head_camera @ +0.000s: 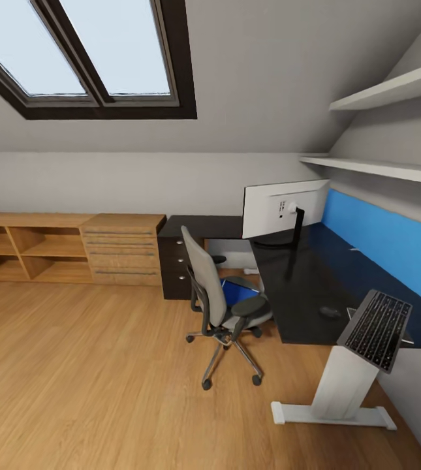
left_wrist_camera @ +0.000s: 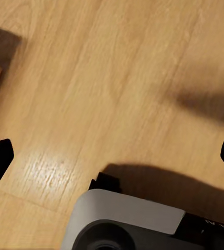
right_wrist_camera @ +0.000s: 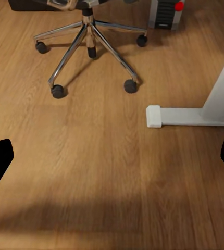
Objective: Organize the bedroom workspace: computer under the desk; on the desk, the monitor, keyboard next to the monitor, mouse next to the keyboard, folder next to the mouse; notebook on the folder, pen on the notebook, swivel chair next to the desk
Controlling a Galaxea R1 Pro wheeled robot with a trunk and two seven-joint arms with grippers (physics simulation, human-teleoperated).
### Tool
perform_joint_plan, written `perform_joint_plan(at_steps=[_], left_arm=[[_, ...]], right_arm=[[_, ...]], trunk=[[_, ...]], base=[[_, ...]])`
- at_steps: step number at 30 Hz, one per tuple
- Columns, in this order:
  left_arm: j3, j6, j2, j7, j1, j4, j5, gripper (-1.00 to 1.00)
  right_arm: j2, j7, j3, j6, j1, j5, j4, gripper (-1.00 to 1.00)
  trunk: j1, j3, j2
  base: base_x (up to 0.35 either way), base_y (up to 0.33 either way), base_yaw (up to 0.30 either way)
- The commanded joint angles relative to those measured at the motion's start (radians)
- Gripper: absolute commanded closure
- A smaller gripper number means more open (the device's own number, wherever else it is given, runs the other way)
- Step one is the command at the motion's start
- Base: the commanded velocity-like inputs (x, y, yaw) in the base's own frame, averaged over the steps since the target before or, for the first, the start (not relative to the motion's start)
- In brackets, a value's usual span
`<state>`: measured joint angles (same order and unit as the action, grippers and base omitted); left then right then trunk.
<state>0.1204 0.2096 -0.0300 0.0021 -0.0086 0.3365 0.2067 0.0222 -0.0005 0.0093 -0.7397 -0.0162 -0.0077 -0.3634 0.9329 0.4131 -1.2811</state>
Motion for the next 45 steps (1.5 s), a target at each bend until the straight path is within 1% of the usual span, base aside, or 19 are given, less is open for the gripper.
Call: perform_joint_plan(at_steps=[1,3,6,10,16,17,22,43,44,45], left_arm=[[-0.002,0.003,0.0,0.0,-0.001,0.0,0.009,-1.0],[-0.002,0.004,-0.002,0.0,-0.001,0.001,0.008,-1.0],[-0.002,0.005,-0.01,0.0,-0.001,0.008,0.008,-1.0],[-0.002,0.006,-0.013,0.0,-0.001,0.012,0.008,-1.0],[-0.002,0.014,-0.013,-0.001,-0.001,0.013,0.008,-1.0],[-0.001,0.033,-0.011,-0.001,-0.001,0.013,0.009,-1.0],[-0.001,0.057,-0.01,-0.001,-0.001,0.013,0.008,-1.0],[-0.002,0.064,-0.013,-0.003,-0.001,0.016,0.008,-1.0],[-0.005,0.057,-0.004,-0.009,-0.001,0.089,0.006,-1.0],[-0.006,0.055,-0.003,-0.009,-0.001,0.108,0.005,-1.0]], right_arm=[[-0.001,0.0,0.0,-0.003,-0.001,-0.001,0.001,-1.0],[-0.001,0.0,0.0,-0.002,-0.001,-0.001,0.005,-1.0],[0.0,0.0,0.001,-0.003,-0.001,-0.001,0.033,-1.0],[0.0,0.0,0.001,-0.005,-0.001,0.0,0.062,-1.0],[-0.002,0.0,0.001,-0.006,-0.001,0.0,0.066,-1.0],[-0.001,0.0,0.001,-0.006,-0.001,0.0,0.068,-1.0],[-0.001,-0.003,0.0,-0.005,-0.001,-0.001,0.068,-1.0],[0.002,-0.004,0.0,-0.004,-0.001,0.0,0.077,-1.0],[0.003,0.001,0.003,-0.006,-0.001,0.011,0.076,-1.0],[0.003,0.001,0.004,-0.006,-0.001,0.015,0.075,-1.0]], trunk=[[0.004,0.004,-0.008],[0.012,0.011,-0.022],[0.023,0.02,-0.043],[0.038,0.032,-0.071],[0.061,0.049,-0.113],[0.065,0.052,-0.12],[0.084,0.066,-0.155],[0.165,0.131,-0.302],[0.169,0.134,-0.309],[0.173,0.137,-0.316]], base=[[0.0,0.0,0.0],[0.0,0.0,0.0],[0.0,0.0,0.0],[0.0,0.0,-0.014],[0.0,0.0,-0.16],[0.0,0.0,-0.233],[0.0,0.0,-0.19],[0.0,0.0,-0.01],[0.0,0.0,0.0],[0.0,0.0,0.0]])
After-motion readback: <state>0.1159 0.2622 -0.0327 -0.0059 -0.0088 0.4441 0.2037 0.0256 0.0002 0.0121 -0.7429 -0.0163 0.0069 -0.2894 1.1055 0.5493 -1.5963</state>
